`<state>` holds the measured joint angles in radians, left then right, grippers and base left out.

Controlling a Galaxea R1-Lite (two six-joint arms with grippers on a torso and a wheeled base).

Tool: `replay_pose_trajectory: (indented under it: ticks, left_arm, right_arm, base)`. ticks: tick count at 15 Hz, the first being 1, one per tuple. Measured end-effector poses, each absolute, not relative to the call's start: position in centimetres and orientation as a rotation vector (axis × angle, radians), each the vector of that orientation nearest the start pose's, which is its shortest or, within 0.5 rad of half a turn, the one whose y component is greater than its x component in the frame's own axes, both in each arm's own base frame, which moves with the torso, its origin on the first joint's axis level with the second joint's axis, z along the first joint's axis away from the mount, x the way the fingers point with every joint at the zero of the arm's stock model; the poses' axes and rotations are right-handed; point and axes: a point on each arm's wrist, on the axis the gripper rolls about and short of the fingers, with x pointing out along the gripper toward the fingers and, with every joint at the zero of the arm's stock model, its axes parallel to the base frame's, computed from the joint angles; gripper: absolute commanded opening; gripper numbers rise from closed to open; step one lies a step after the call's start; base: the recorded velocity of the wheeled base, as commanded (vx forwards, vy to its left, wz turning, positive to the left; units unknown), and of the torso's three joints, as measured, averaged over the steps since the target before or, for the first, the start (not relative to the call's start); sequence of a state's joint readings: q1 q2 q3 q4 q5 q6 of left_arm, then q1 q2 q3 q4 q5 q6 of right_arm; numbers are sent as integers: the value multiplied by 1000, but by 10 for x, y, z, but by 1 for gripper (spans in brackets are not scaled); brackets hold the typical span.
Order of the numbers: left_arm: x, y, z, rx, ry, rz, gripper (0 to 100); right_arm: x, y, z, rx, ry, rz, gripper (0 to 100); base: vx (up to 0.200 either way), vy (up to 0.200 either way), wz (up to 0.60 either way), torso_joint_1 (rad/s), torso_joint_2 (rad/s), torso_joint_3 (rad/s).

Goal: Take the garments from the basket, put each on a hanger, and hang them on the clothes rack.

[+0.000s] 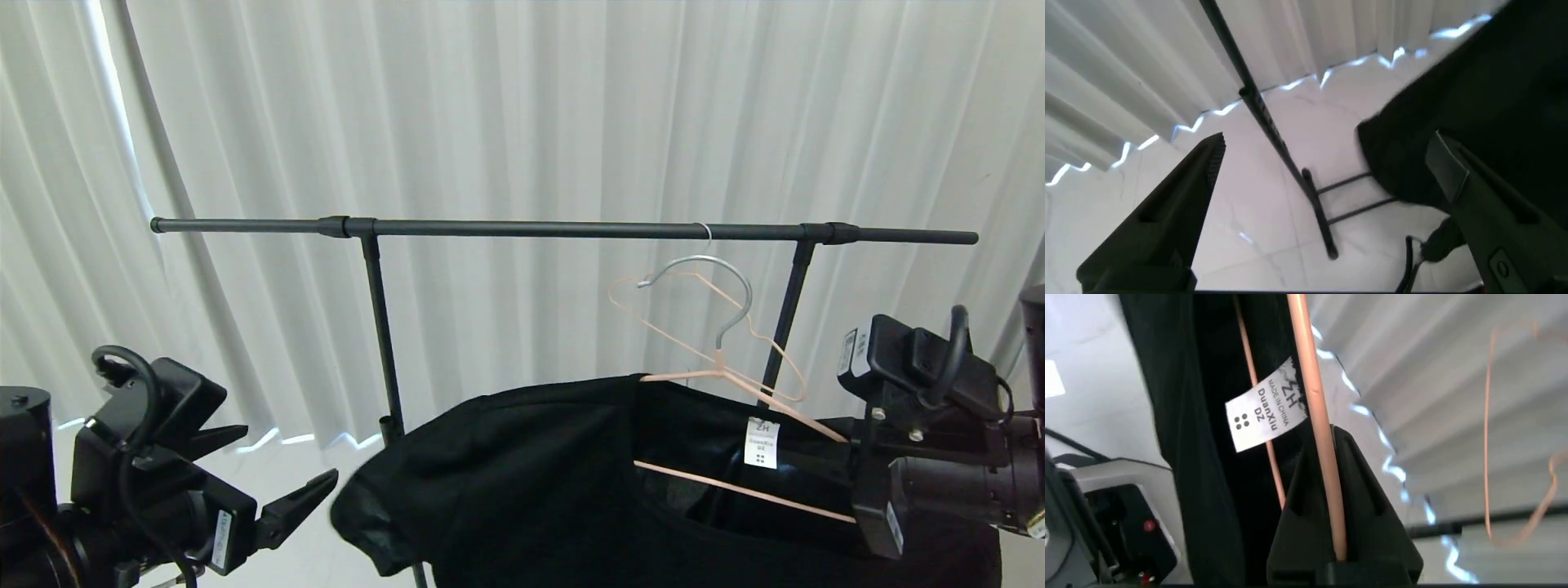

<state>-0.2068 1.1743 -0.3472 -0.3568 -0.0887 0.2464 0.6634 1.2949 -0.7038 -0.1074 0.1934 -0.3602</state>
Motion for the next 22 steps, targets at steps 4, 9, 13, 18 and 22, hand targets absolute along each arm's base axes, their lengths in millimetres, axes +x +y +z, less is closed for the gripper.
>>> replay_pose_trajectory:
  ticks: [4,9,13,18,22]
  left_arm:
    - [144,-32,170,214,360,-331,100]
    - [172,-23,206,85,278,-169,100]
    - [191,-12,210,98,296,14,100]
    - [196,-11,204,123,326,31,100]
    - [195,-10,195,148,362,74,100]
  right_arm:
    - [160,115,203,-338,422,786,0]
    - [159,107,198,-305,704,531,0]
    - [182,122,211,-197,713,407,0]
    - [221,150,223,-91,555,385,0]
    - [238,169,224,-31,437,445,0]
  base:
    - [0,0,0,0,0,0]
    - [0,0,0,0,0,0]
    - [0,0,0,0,0,0]
    - [0,0,0,0,0,0]
    - [0,0,0,0,0,0]
